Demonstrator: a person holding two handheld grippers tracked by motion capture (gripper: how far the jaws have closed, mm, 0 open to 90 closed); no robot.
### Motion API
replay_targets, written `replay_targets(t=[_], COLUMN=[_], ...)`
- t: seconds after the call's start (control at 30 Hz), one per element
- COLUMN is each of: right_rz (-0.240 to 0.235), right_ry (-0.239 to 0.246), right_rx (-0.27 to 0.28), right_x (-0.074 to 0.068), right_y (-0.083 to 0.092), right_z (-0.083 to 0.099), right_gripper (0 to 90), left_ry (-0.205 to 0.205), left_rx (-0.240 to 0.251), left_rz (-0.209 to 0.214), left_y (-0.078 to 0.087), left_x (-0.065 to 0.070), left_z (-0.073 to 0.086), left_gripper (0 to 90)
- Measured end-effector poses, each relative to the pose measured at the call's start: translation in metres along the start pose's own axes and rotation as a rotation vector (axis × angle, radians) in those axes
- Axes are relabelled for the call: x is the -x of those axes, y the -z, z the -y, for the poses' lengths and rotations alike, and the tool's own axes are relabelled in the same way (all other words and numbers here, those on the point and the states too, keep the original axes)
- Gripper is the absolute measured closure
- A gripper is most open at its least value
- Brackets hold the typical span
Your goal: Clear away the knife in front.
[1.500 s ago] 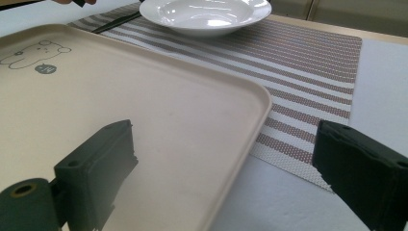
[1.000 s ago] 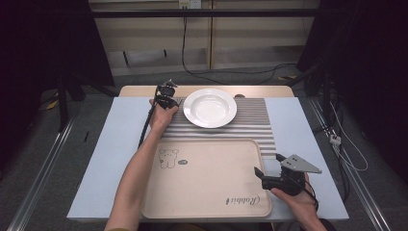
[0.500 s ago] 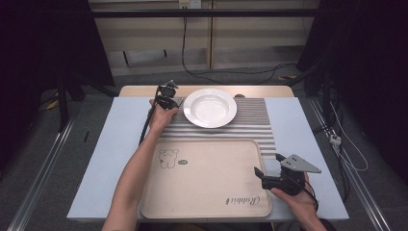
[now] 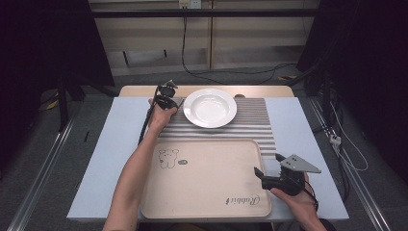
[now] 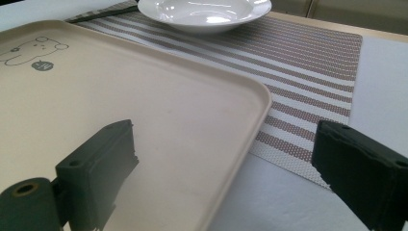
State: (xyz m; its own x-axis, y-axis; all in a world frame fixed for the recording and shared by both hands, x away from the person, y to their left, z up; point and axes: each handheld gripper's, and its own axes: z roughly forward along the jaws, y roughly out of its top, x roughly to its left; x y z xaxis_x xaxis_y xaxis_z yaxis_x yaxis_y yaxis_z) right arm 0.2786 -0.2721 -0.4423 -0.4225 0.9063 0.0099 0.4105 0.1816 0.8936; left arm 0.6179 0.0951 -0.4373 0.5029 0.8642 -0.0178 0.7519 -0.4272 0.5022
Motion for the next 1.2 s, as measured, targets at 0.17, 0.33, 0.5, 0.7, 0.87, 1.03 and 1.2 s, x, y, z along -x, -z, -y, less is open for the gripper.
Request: replay_targets(t=[0.17,0.33,0.5,0.7,0.87,1.03,1.2], right_rz=[0.000,0.003,0.003,0.001,0.004,0.005,0.010], right_ry=[-0.001,-0.003,-0.006,-0.006,-0.010,-0.002,0.000], right_rx=[-0.001,0.001,-0.002,-0.001,-0.002,-0.001,0.001], right_x=[0.000,0.000,0.000,0.000,0.001,0.000,0.001], right_y=[0.000,0.000,0.000,0.000,-0.001,0.000,0.000], right_z=[0.000,0.000,0.000,0.000,0.000,0.000,0.000], right_gripper=[8.5,8.2,8.2,8.2,8.0,7.8,7.8], left_ry=[0.007,-0.001,-0.006,-0.014,-0.037,-0.045,-0.060], left_rx=[-0.008,0.014,0.011,0.013,0.033,0.037,0.038], left_rz=[-0.001,0.002,0.016,0.013,0.008,0.015,0.020], left_y=[0.003,0.010,0.014,0.020,0.034,0.043,0.050], left_x=[-0.002,-0.002,-0.003,-0.003,0.001,0.003,0.006], left_z=[0.001,0.001,-0.001,0.000,-0.003,-0.001,0.002], left_gripper=[79.6,79.7,79.7,79.6,79.7,79.7,79.7])
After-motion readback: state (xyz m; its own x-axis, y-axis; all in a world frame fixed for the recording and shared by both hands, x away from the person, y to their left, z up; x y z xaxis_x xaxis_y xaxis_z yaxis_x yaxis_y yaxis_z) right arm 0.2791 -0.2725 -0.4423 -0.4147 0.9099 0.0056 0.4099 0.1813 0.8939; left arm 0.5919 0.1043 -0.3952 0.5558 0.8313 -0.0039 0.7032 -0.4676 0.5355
